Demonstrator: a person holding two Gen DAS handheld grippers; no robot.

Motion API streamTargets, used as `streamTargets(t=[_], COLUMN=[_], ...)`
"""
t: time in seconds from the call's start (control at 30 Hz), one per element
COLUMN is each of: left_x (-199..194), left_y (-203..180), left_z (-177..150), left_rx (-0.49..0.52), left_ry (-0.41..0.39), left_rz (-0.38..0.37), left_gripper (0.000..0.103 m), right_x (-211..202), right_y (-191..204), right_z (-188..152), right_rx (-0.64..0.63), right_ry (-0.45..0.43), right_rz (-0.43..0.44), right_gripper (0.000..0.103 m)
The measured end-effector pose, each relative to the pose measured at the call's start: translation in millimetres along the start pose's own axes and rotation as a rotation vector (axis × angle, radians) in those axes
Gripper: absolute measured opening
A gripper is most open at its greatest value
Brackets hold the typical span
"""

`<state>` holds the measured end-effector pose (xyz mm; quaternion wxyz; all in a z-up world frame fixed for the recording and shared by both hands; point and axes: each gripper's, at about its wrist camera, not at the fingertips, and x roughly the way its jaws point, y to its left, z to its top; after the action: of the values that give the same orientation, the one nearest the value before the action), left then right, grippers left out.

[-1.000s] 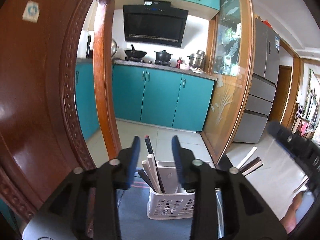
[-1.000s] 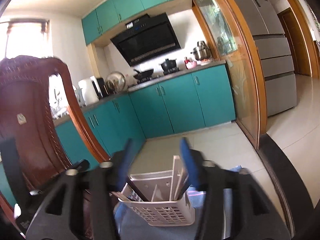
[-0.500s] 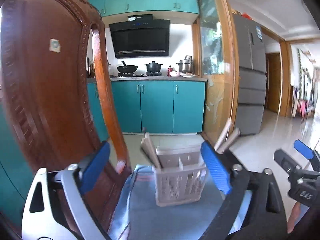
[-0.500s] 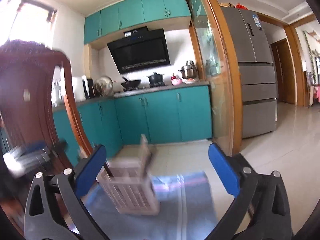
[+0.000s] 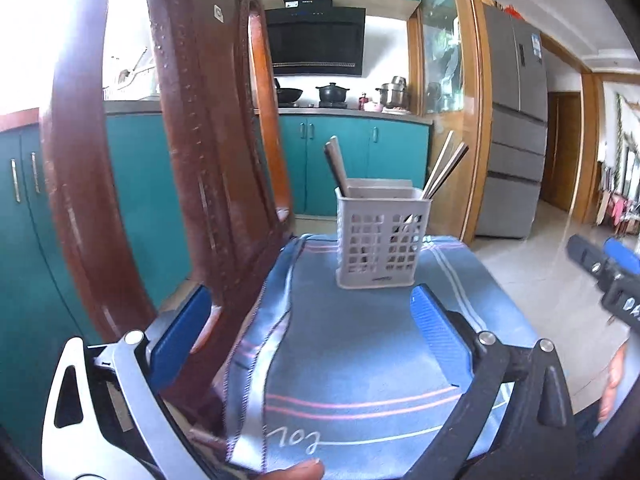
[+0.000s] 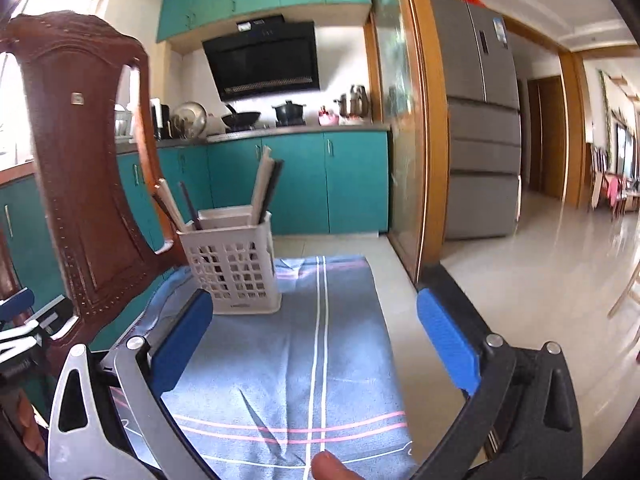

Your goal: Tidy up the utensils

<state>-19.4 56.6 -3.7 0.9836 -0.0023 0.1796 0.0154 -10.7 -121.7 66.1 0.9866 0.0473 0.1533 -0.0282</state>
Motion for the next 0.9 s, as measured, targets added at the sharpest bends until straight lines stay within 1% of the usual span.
streamTargets(t=[0.1,0.13,0.33,0.47,0.6,0.73,0.9], left_x=[-4,-4,-16,-24,-24,-23,-28], left_y=[6,8,14,20,21,16,5], left_z=[-7,-5,0,1,2,2,1], left_rx=[0.002,0.001,-0.001,-0.035,-0.054,-0.037,0.016], left_ry=[0.006,0.006,-0.034,-0.052,-0.058,-0.051,-0.065], left_rz=[0.01,0.006,-0.033,-0.075,-0.084,-0.086,-0.089], left_gripper=[0.099,0.099,0.099,0.099,0.099,0.099,0.099], right_x=[-5,-7,-29,-37,-44,-46,-49], right_y=[8,12,24,25,23,23,28], right_z=[-4,-5,-7,-8,-13,-15,-16], right_rx=[-0.009,-0.014,-0.037,-0.045,-0.04,-0.034,-0.055], right_ry=[0.001,0.005,-0.021,-0.028,-0.039,-0.037,-0.048], right_rz=[0.01,0.014,0.015,0.008,0.005,-0.002,-0.005], right_gripper=[0.1,0.1,0.1,0.1,0.1,0.1,0.1])
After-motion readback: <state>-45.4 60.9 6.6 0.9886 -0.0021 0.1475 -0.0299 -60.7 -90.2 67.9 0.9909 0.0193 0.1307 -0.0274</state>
